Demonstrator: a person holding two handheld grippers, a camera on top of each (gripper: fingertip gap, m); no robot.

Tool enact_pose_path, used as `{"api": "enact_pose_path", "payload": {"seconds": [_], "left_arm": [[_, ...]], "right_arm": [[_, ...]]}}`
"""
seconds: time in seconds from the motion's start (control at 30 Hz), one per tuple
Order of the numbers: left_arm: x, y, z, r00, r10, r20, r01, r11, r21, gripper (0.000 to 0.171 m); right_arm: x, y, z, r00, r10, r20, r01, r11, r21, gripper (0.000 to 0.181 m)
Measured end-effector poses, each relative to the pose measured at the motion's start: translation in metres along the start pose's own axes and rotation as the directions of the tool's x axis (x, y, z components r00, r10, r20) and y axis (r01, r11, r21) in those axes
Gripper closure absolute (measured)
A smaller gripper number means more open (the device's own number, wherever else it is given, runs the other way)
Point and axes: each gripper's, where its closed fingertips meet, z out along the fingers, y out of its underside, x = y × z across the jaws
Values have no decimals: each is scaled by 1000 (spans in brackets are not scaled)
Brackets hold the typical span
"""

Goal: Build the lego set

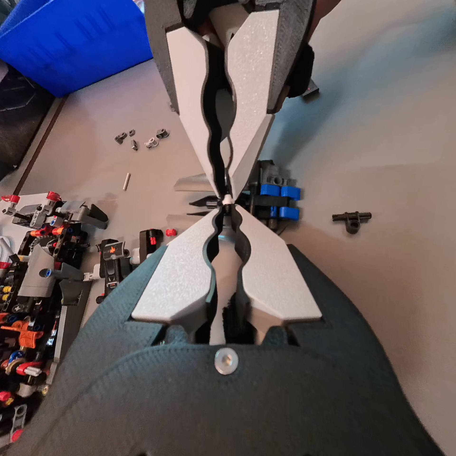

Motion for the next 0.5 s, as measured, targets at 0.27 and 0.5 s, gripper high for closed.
{"api": "enact_pose_path", "payload": {"seconds": [0.27,0.5], "left_arm": [[0,0,0,1000,-2,1,2,1000,0,167],[1,-1,0,1000,14,-11,-14,1000,7,168]], "right_arm": [[1,-1,-1,999,46,1,-46,998,43,175],[1,0,-1,1000,-2,-6,2,1000,12,177]]}}
